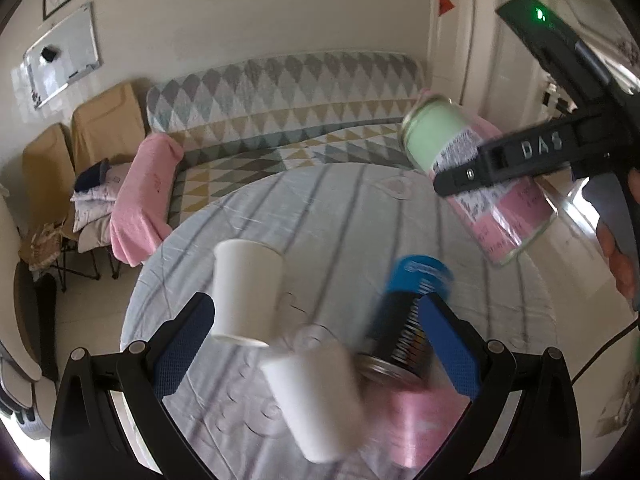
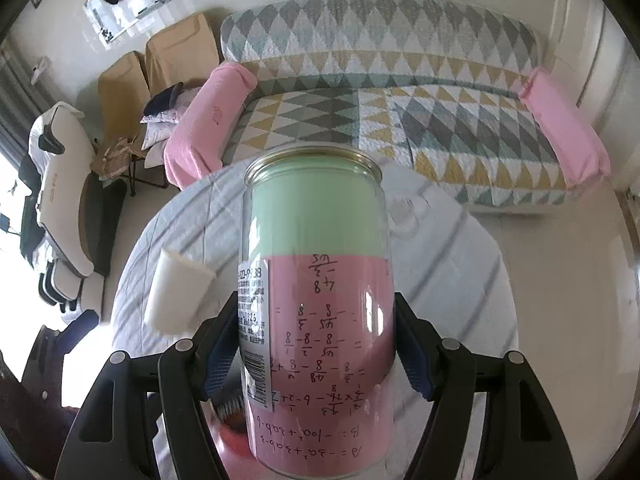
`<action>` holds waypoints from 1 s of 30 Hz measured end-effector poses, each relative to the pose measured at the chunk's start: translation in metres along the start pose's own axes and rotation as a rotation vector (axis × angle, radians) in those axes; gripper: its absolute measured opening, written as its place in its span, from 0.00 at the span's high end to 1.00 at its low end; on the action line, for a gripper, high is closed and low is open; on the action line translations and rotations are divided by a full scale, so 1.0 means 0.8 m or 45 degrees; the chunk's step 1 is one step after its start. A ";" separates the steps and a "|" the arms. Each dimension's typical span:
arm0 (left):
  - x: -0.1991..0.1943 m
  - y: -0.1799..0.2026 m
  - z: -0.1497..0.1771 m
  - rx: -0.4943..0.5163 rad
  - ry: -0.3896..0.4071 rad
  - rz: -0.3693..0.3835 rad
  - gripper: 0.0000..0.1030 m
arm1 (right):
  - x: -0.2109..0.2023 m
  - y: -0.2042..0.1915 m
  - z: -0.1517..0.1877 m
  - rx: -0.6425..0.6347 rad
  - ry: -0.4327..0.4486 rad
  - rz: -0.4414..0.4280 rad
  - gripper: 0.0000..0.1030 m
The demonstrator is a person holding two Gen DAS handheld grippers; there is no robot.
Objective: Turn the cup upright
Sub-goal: 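Carry the held cup up toward the left tool with the right tool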
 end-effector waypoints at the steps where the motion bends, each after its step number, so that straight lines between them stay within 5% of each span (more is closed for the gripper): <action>1: -0.009 0.009 0.004 0.011 0.004 0.009 0.00 | -0.004 0.006 0.007 0.010 -0.004 -0.001 0.31; 15: -0.053 0.094 0.056 0.123 -0.038 0.069 0.00 | 0.036 0.103 0.150 0.333 -0.184 -0.134 0.31; 30: -0.040 0.108 0.078 0.144 -0.121 0.037 0.00 | 0.058 0.116 0.168 0.392 -0.158 -0.268 0.31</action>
Point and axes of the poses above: each gripper's, at about its wrist camera, not at the fingertips, and x roughly the way its jaws point, y to its right, z to its underside, the point moved 9 cm from there along x, roughly the way its jaws point, and after that the axes turned 11 degrees about -z, right-handed, at the moved point
